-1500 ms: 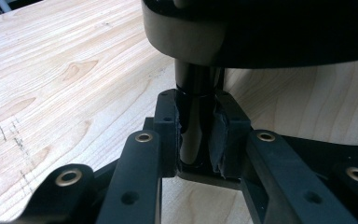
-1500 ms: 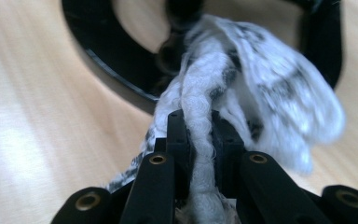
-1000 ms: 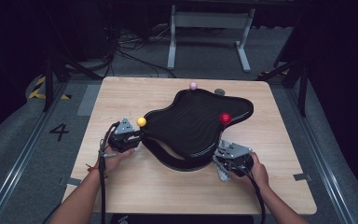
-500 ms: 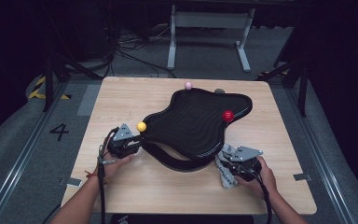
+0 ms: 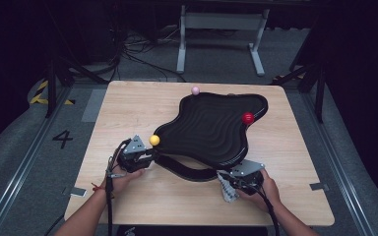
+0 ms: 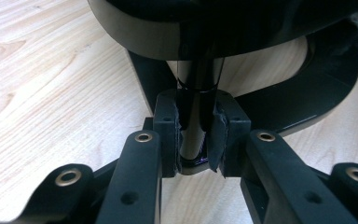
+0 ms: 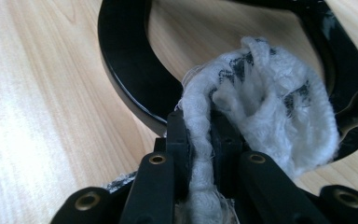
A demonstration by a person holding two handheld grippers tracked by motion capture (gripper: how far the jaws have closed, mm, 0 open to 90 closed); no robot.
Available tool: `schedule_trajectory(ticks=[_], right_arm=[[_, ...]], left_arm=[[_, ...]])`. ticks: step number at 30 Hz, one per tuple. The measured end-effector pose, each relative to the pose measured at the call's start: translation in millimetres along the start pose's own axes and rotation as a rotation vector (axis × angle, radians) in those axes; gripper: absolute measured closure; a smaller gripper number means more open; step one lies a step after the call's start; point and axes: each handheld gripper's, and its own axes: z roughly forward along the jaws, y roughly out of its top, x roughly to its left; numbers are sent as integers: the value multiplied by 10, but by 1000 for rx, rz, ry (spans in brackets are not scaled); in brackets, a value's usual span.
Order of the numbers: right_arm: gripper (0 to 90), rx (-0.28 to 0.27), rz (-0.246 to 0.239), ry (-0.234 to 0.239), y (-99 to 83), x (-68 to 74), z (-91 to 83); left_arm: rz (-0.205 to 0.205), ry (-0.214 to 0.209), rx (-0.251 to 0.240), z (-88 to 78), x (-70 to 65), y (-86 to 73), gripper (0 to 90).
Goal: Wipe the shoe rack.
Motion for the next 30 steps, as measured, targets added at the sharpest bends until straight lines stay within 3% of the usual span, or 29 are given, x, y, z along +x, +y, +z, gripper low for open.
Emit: schedule_trajectory(ticks=[11, 13, 19, 21, 26, 30], right_arm=[[808, -10, -36, -14, 54, 80, 67], [807, -14, -55, -43, 65, 77, 68], [808, -41, -22, -185, 21, -122, 71], [808, -40, 0, -184, -14, -199, 112], [808, -35, -1, -193, -23, -253, 158], [809, -42, 22, -166, -42, -293, 183]], left_arm=[[12, -40, 9, 48, -107, 30, 745], [8, -47, 1, 54, -108, 23, 745], [12, -48, -7, 58, -98, 15, 745], [12, -47, -9, 58, -97, 12, 745], [3, -63, -4, 61, -100, 6, 743], [-7, -67, -18, 68, -111, -7, 740]])
